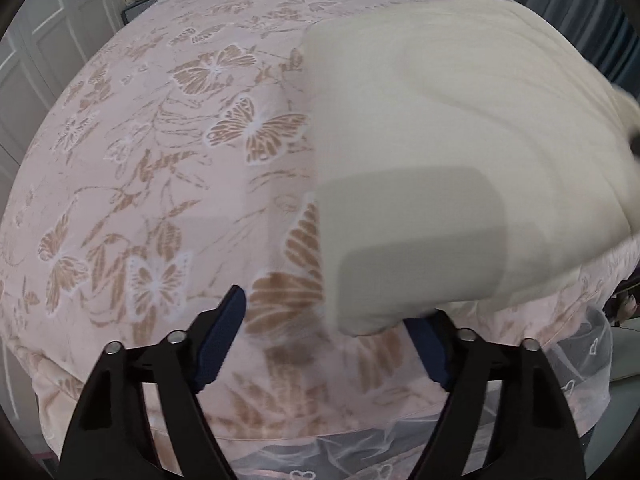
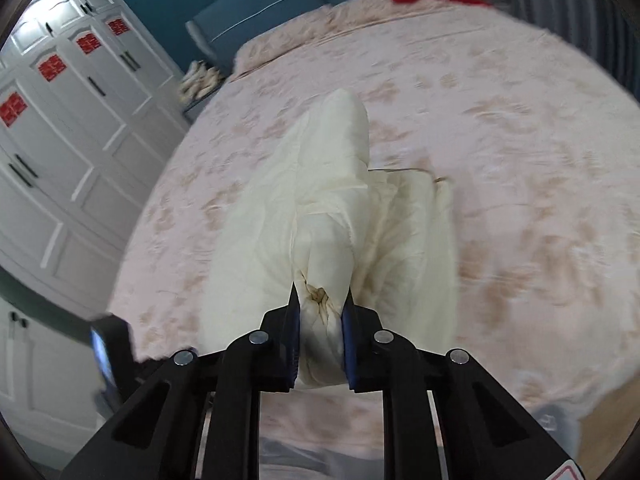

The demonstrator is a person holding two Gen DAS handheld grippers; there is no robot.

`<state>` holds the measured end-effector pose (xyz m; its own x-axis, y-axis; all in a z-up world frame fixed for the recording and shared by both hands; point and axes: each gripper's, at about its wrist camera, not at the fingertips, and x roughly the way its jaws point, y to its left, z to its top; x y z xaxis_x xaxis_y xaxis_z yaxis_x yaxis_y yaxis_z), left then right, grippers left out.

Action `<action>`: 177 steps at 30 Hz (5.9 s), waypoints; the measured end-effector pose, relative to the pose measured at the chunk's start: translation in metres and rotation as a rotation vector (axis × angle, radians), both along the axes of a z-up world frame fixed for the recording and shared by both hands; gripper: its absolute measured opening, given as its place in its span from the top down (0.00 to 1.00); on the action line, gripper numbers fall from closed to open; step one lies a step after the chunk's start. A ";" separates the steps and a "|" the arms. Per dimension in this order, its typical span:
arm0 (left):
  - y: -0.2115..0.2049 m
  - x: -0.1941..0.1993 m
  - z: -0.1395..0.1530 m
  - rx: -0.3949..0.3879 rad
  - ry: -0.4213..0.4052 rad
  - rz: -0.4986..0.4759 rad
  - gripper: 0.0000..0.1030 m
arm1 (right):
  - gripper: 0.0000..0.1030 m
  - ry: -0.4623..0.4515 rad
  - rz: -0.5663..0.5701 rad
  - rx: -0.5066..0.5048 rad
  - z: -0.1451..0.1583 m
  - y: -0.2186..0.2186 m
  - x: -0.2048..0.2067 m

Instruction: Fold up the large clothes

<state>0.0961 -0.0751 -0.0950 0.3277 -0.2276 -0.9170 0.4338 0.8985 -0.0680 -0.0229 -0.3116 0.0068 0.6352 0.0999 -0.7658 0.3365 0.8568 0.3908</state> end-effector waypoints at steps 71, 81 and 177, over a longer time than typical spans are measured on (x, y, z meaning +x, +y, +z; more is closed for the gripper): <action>0.016 0.050 0.039 -0.125 -0.063 0.110 0.53 | 0.73 0.070 0.068 0.028 -0.076 0.067 0.068; 0.010 0.042 0.023 -0.077 -0.081 0.088 0.50 | 0.72 0.113 0.053 0.071 -0.104 0.061 0.070; 0.054 0.141 0.005 -0.309 0.072 0.237 0.12 | 0.49 0.085 -0.072 0.062 -0.085 0.017 0.126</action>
<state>0.2372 -0.0215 -0.0902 0.3421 -0.4220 -0.8396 0.2010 0.9057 -0.3733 0.1026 -0.2943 -0.0781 0.5757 0.1053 -0.8108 0.4299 0.8045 0.4098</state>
